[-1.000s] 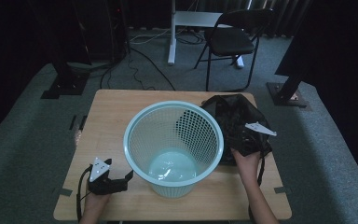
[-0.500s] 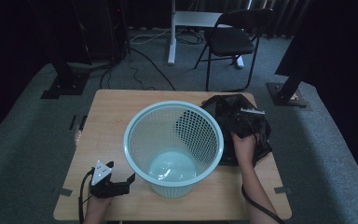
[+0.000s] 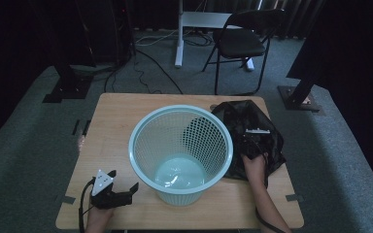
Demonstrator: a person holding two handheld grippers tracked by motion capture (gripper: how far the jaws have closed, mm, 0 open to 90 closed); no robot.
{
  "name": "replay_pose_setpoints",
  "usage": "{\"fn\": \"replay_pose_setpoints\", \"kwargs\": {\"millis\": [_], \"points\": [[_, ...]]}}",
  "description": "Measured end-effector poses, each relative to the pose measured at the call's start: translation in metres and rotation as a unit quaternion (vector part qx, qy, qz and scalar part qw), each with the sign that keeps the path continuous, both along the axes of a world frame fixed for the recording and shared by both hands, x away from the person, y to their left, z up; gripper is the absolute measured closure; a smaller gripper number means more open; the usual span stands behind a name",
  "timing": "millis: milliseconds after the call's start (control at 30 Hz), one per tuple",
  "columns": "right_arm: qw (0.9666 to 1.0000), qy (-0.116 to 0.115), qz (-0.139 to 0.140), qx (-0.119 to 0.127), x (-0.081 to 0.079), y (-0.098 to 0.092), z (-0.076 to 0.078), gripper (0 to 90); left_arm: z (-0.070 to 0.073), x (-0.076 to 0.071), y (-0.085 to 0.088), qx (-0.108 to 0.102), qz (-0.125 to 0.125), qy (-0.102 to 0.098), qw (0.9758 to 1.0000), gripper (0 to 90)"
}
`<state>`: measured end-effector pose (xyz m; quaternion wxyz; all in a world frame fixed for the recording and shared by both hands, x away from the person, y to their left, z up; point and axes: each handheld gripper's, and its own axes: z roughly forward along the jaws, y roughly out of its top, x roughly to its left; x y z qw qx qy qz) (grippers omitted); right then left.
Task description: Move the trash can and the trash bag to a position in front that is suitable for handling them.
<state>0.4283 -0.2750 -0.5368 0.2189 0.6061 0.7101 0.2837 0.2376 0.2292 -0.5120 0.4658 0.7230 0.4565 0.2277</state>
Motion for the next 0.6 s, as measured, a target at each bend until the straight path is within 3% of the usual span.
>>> {"fn": "replay_pose_setpoints", "kwargs": {"millis": [200,600], "points": [[0.9996,-0.004,0.027,-0.007,-0.028,-0.008,-0.001,38.9,-0.001,-0.002,0.001,-0.003,-0.006,-0.004,1.0,0.9],[0.9995,-0.016,0.026,0.005,-0.082,-0.026,-0.003,36.2,-0.002,-0.005,0.002,-0.001,0.001,-0.005,1.0,0.9]]}}
